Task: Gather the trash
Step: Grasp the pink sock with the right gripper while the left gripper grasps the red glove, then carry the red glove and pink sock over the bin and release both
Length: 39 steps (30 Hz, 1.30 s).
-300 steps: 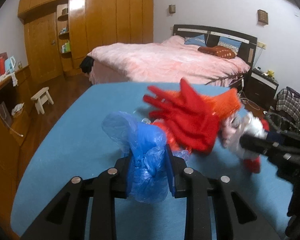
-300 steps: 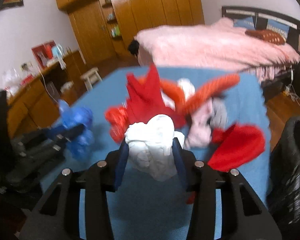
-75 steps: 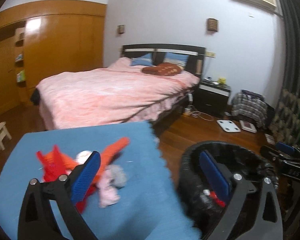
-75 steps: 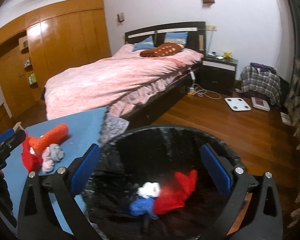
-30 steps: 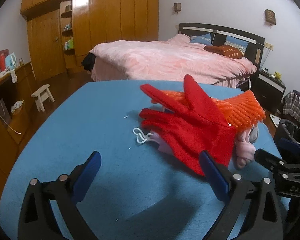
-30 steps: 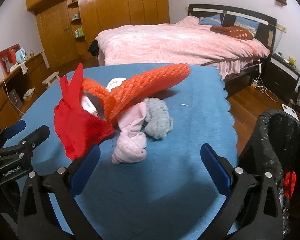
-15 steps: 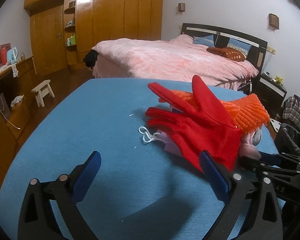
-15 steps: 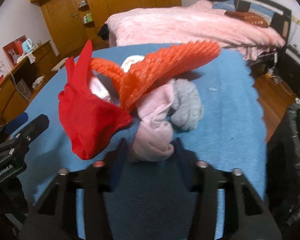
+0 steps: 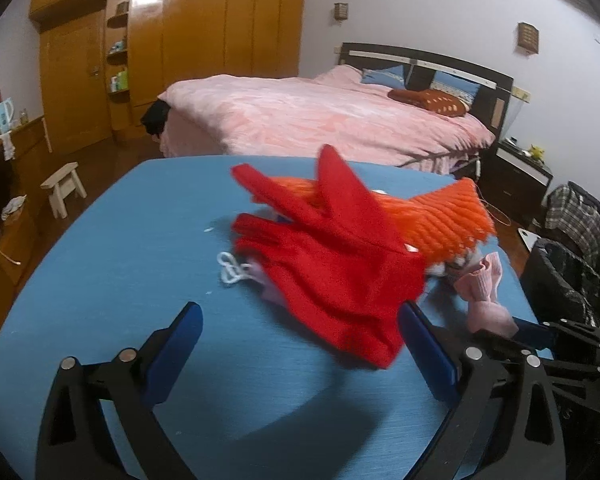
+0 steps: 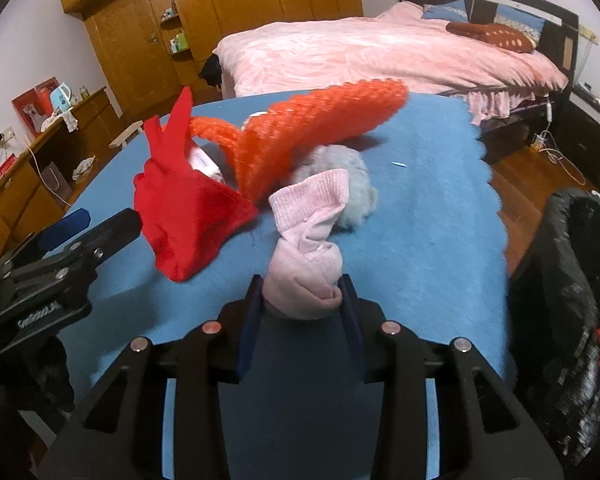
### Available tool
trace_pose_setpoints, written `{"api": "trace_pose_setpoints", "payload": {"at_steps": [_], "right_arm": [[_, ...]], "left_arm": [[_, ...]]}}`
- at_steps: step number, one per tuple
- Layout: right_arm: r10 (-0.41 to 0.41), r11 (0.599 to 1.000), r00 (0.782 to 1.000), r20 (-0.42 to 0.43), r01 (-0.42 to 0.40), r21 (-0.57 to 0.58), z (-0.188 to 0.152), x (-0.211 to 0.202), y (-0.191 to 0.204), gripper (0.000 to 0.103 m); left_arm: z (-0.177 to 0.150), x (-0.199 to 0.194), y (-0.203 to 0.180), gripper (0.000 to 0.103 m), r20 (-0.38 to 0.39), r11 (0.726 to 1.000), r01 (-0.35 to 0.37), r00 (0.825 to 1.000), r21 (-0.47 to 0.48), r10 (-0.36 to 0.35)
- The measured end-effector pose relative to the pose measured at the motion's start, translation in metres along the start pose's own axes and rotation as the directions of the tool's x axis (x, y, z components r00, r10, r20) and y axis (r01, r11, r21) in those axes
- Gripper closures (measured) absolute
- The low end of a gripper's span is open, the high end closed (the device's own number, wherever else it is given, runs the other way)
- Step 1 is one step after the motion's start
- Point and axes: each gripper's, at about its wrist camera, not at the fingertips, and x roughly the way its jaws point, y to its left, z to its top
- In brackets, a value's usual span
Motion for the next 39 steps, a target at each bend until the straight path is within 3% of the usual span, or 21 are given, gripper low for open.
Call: {"api": "trace_pose_setpoints", "payload": {"at_steps": [5,8,15,18,21,32,33,36,39], "right_arm": [[-0.027,0.999,1.000,-0.002,0.028,0.039,-0.005,-0.004,-0.020,0.066],[-0.032,0.998,0.999,-0.003,0.032,0.048,-0.005,-0.004,-0.025,0.066],[-0.030,0.999,0.999,-0.010,0.030,0.040,-0.007,0.000,-0.024,0.066],[-0.028,0.999,1.000,-0.013,0.029,0.044,-0.007,0.001,-0.025,0.066],[-0.030,0.999,0.999,-0.011,0.031,0.041,-0.006,0.000,-0.024,0.066],[-0.027,0.999,1.000,-0.005,0.027,0.022,-0.005,-0.002,-0.016,0.066],[-0.028,0.999,1.000,-0.008,0.028,0.019,-0.006,-0.001,-0.016,0.066],[-0.030,0.999,0.999,-0.013,0.030,0.017,-0.005,0.000,-0.015,0.066],[-0.035,0.999,0.999,-0.013,0.035,0.015,-0.005,0.000,-0.015,0.063]], "left_arm": [[0.001,0.010,-0.015,0.014,-0.029,0.999,0.037,0.999,0.019,-0.037],[0.001,0.018,-0.025,0.026,-0.059,0.997,0.069,0.996,0.035,-0.067],[-0.001,0.030,-0.031,0.069,-0.114,0.994,0.105,0.988,0.028,-0.102],[-0.002,0.026,-0.024,0.083,-0.112,0.993,0.118,0.987,0.003,-0.117],[-0.003,0.019,-0.020,0.089,-0.107,0.993,0.118,0.987,0.007,-0.117],[-0.013,0.001,0.009,0.089,-0.123,0.997,0.077,0.990,0.013,-0.075],[-0.015,0.001,0.010,0.085,-0.127,0.997,0.075,0.989,0.005,-0.074],[-0.015,0.000,0.011,0.054,-0.119,0.997,0.077,0.990,-0.015,-0.079],[-0.013,-0.002,0.007,0.042,-0.105,0.995,0.098,0.989,-0.014,-0.099]]}}
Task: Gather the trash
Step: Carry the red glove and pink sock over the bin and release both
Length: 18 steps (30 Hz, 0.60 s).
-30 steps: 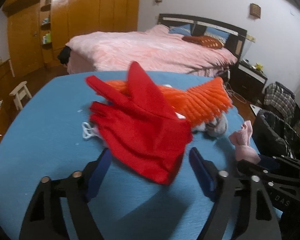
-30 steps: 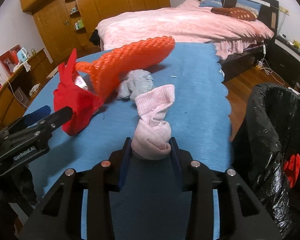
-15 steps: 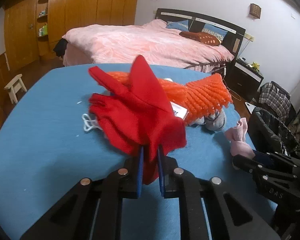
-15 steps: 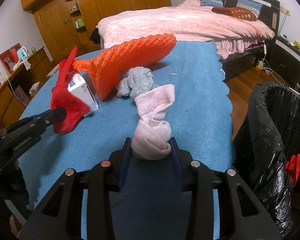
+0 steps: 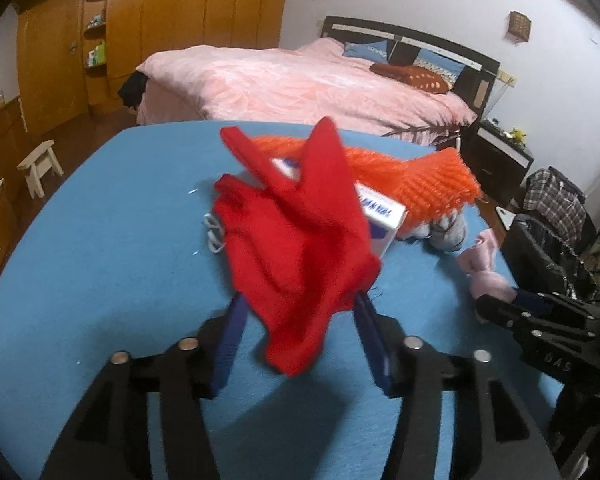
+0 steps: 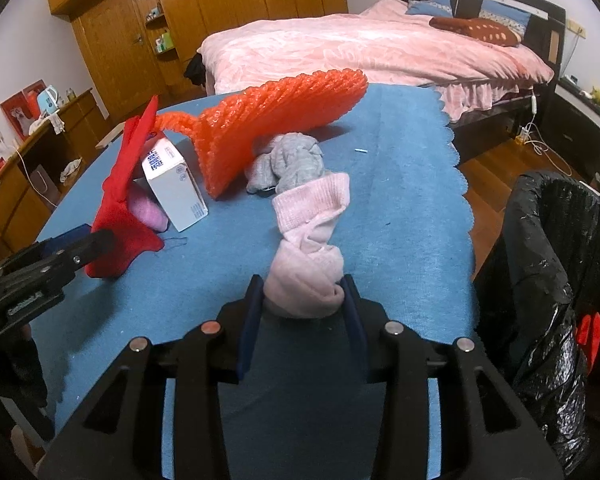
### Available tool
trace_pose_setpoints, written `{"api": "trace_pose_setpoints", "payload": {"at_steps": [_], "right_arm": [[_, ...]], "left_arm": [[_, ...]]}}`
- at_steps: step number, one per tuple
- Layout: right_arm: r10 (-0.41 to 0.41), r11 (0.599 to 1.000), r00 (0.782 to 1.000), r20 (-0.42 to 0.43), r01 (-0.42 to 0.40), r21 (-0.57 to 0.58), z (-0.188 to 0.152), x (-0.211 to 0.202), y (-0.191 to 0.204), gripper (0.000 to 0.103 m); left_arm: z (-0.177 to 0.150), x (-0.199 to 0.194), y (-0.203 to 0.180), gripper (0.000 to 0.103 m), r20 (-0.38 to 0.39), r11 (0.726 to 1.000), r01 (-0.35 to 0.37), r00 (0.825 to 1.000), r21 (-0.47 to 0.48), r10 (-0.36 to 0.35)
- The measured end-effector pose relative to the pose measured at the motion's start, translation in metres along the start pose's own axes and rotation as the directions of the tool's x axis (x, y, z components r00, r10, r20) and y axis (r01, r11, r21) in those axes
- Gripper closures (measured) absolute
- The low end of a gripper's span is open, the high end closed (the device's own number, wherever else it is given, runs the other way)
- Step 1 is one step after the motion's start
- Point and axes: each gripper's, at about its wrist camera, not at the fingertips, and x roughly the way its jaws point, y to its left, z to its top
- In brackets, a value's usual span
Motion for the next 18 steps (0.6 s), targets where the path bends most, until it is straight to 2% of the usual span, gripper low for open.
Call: {"api": "trace_pose_setpoints", "payload": {"at_steps": [1,3,6,8,10,14,15,17,18], "right_arm": [[0.000,1.000,1.000,0.000,0.000,-0.001,0.000,0.000,0.001,0.061],[-0.008,1.000,1.000,0.005,0.008,0.000,0.001,0.000,0.000,0.055],[-0.011,1.000,1.000,0.004,0.011,0.016,0.001,0.001,-0.003,0.051],[-0.012,1.000,1.000,0.005,0.012,0.025,0.002,0.001,-0.006,0.050],[-0.014,1.000,1.000,0.006,0.014,0.025,0.003,0.002,-0.007,0.050],[-0.006,1.000,1.000,0.002,0.006,0.022,0.006,0.005,-0.005,0.050],[-0.005,1.000,1.000,-0.003,0.005,0.020,0.006,0.006,-0.004,0.051],[0.003,1.000,1.000,-0.019,-0.003,0.015,0.006,0.009,-0.002,0.065],[0.005,1.000,1.000,-0.020,-0.004,0.012,0.007,0.008,-0.001,0.065]], "left_arm": [[0.001,0.000,-0.001,0.036,0.007,1.000,-0.001,1.000,0.001,0.001],[0.004,-0.001,-0.002,0.032,0.022,1.000,0.001,1.000,-0.003,-0.001],[0.008,0.004,0.004,0.032,0.025,1.000,0.000,1.000,-0.025,0.000],[0.010,0.009,0.008,0.035,0.021,0.999,0.003,1.000,-0.033,-0.002],[0.011,0.014,0.012,0.053,0.006,0.999,0.013,1.000,-0.033,-0.013],[0.009,0.016,0.014,0.072,-0.008,0.999,0.035,0.999,-0.028,-0.035],[0.008,0.016,0.013,0.081,-0.008,0.999,0.040,0.999,-0.027,-0.040],[0.007,0.014,0.013,0.089,-0.007,0.999,0.047,0.999,-0.023,-0.047],[0.007,0.012,0.013,0.092,-0.001,0.999,0.046,0.999,-0.021,-0.046]]}}
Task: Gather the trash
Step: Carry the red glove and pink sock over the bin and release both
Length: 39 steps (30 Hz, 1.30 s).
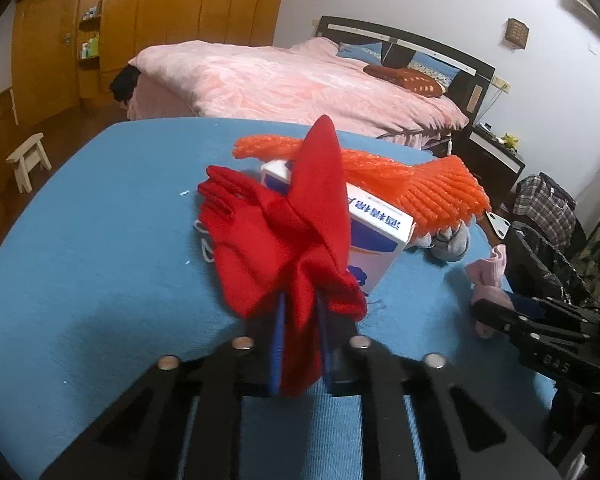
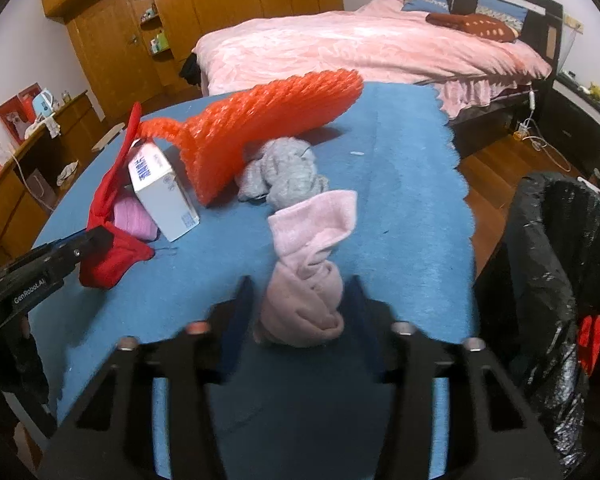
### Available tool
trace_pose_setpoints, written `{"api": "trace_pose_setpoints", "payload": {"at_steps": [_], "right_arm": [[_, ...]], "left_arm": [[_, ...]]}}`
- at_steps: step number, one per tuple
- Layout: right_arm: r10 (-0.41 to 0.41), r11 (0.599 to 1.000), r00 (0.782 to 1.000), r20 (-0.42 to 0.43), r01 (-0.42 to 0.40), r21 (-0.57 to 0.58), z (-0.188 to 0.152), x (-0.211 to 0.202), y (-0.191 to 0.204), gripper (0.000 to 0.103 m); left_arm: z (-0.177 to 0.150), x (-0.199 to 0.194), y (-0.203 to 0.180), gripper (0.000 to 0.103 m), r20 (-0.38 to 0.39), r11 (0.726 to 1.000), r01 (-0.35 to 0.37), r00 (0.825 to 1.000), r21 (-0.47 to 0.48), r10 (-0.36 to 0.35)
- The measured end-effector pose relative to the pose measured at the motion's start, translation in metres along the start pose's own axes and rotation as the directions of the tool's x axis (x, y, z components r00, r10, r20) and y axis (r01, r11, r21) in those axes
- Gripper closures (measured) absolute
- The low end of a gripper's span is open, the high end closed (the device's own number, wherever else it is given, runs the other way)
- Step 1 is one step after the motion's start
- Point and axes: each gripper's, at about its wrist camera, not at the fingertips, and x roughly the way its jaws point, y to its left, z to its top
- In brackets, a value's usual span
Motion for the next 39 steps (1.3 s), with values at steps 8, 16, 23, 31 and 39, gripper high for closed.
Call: {"api": "trace_pose_setpoints", "payload": {"at_steps": [8,16,23,31,39], "right_arm": [[0.028,0.999,0.999,0.034,-0.027,-0.025,0.003,-0.018,0.009,0.066],[0.044,0.999,0.995,0.085,-0.043,-0.015,0.013,-0.044,0.007,0.066],[0.041,0.999,0.991,0.124,-0.041,-0.004,0.020,-0.067,-0.003,0.066],[0.020,1.000,0.985,0.173,-0.022,0.010,0.025,-0.102,-0.021,0.066],[-0.033,0.999,0.977,0.209,0.025,0.044,0.020,-0.132,-0.048,0.066]], "left_arm": [[0.005,-0.026,-0.006,0.098,0.067,1.000,-0.002,0.998,0.015,0.001],[0.020,-0.061,-0.020,0.099,0.149,1.000,0.010,0.989,0.024,-0.014],[0.036,-0.087,-0.041,0.099,0.212,0.997,0.047,0.976,0.056,-0.057],[0.046,-0.098,-0.074,0.099,0.226,0.989,0.106,0.966,0.108,-0.128],[0.049,-0.097,-0.119,0.099,0.215,0.970,0.170,0.955,0.172,-0.205]]}}
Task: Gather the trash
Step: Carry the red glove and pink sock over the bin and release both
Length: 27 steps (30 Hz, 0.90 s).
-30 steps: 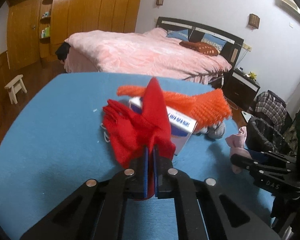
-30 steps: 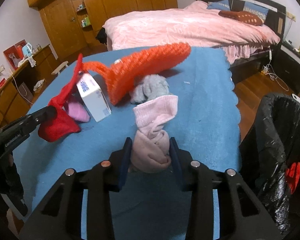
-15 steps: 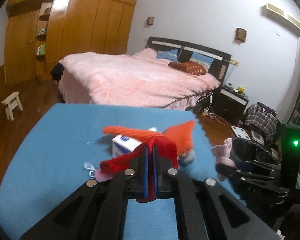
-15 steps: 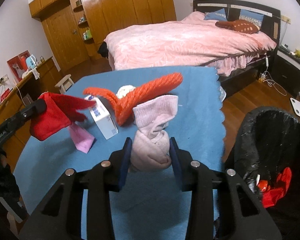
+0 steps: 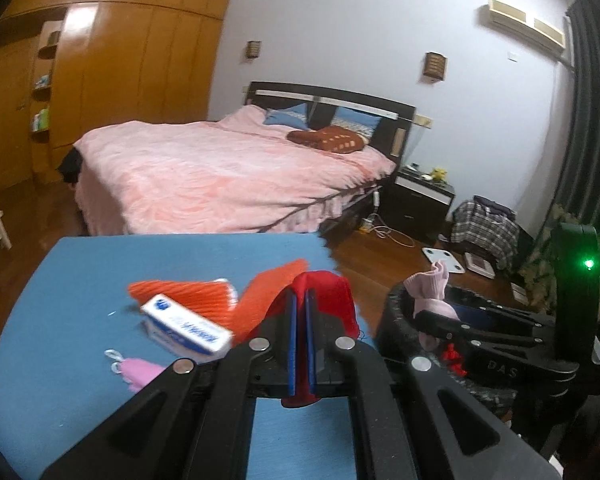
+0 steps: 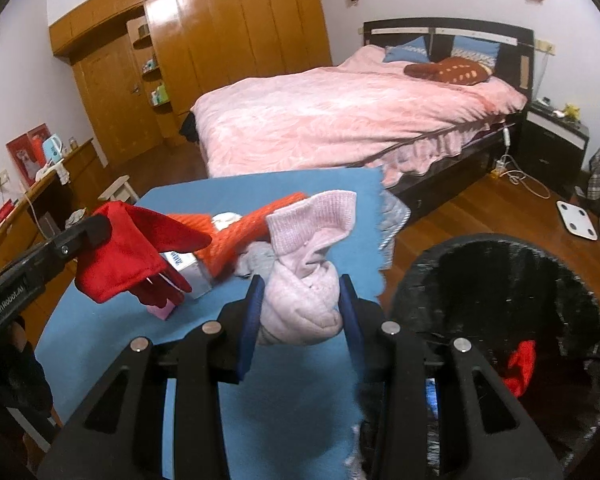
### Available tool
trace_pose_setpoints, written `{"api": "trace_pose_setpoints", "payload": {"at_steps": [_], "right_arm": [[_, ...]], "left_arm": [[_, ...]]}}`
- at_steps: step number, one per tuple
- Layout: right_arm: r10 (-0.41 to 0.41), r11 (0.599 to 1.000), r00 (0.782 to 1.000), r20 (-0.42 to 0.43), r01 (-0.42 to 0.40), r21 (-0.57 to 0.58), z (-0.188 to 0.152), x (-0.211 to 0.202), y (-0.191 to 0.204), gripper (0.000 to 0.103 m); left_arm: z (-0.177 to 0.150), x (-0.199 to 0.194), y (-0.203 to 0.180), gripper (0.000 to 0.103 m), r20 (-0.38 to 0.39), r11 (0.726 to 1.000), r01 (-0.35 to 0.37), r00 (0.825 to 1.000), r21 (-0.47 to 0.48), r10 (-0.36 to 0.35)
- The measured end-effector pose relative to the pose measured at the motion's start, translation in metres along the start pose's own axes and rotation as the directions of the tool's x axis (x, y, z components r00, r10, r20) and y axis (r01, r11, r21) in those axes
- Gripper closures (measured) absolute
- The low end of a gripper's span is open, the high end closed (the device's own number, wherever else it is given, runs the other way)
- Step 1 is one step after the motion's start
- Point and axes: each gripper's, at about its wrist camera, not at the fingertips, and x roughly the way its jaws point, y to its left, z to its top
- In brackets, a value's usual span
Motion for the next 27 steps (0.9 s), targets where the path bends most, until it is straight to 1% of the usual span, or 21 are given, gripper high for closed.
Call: {"api": "trace_pose_setpoints", "payload": {"at_steps": [7,13,19,27], "right_arm": [[-0.063,0.998,0.998,0.027,0.062,0.030,-0.004,-0.028,-0.033,0.066],[-0.131,0.989,0.990,0.046,0.128,0.071,-0.011,-0.050,-0.068,0.066],[-0.215,0.971,0.975,0.055,0.208,0.118,-0.019,-0.073,-0.108,0.066],[-0.309,0.940,0.949,0.062,0.294,0.171,-0.032,-0.095,-0.153,0.066]], "left_arm": [[0.006,0.011,-0.038,0.099,0.002,0.996,0.082,0.997,0.036,-0.082],[0.009,0.025,-0.072,0.099,-0.002,0.987,0.153,0.988,0.058,-0.153],[0.014,0.041,-0.108,0.099,-0.019,0.970,0.229,0.973,0.083,-0.228],[0.026,0.058,-0.165,0.099,-0.023,0.933,0.333,0.943,0.133,-0.333]]}}
